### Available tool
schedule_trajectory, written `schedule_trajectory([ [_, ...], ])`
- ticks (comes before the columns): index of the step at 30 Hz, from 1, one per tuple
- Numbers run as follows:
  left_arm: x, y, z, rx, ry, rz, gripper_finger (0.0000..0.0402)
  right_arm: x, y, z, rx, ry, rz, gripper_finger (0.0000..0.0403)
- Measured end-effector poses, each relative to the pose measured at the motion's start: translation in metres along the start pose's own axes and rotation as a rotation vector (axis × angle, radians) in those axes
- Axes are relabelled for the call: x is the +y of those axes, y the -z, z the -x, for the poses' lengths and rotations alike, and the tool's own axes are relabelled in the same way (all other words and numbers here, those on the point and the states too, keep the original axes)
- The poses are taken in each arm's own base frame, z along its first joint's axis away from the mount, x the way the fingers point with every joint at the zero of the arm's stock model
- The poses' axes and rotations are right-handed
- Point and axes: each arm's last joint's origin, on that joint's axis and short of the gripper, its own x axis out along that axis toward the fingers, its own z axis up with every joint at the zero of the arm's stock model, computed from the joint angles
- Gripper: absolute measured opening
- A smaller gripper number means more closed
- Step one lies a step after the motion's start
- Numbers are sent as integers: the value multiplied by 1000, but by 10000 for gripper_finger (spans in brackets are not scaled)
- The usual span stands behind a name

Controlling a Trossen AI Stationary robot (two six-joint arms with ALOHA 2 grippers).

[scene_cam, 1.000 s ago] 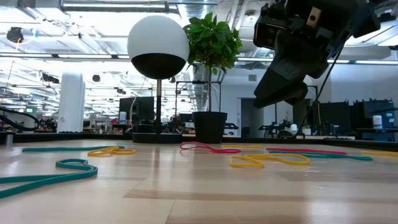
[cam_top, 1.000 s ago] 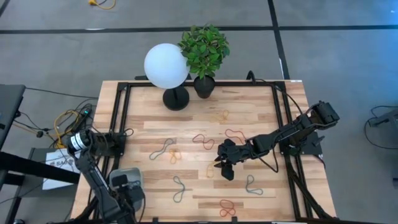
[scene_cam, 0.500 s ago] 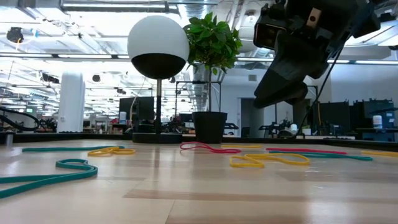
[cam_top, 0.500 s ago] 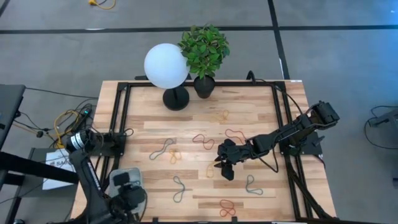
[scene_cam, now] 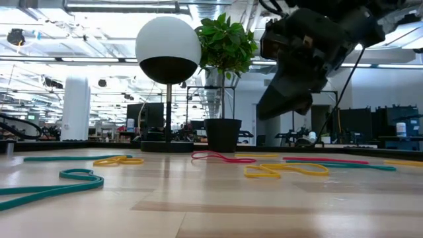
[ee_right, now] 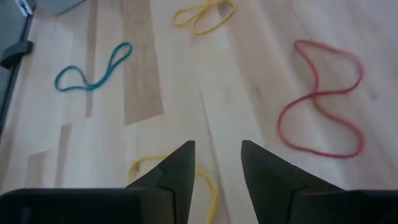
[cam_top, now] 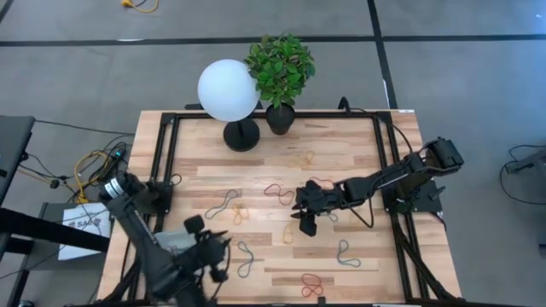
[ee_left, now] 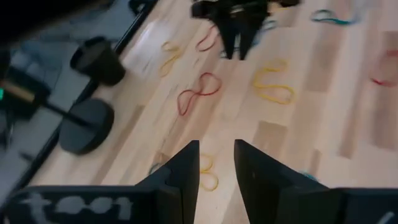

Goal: Pick and place items into bin
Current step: Put the yellow rubber band into the gray bin

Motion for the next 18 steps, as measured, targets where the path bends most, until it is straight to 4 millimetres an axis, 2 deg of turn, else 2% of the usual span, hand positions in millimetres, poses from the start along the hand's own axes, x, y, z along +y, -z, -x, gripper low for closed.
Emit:
schedule_trajectory([
  [3, 5, -11, -18, 74, -31, 73, 91, -3, -5, 6, -21, 12, 49, 124],
  [9, 28, -34, -35, 124, -62, -74, 91, -19, -5, 23, 46, 144, 91, 124],
  [13, 58, -51, -36, 125, -57, -136, 91, -37, -2, 44, 127, 307, 83, 124],
  [18, 115, -71, -35, 99, -84, -139, 91, -58, -2, 72, 185, 435, 47, 124],
])
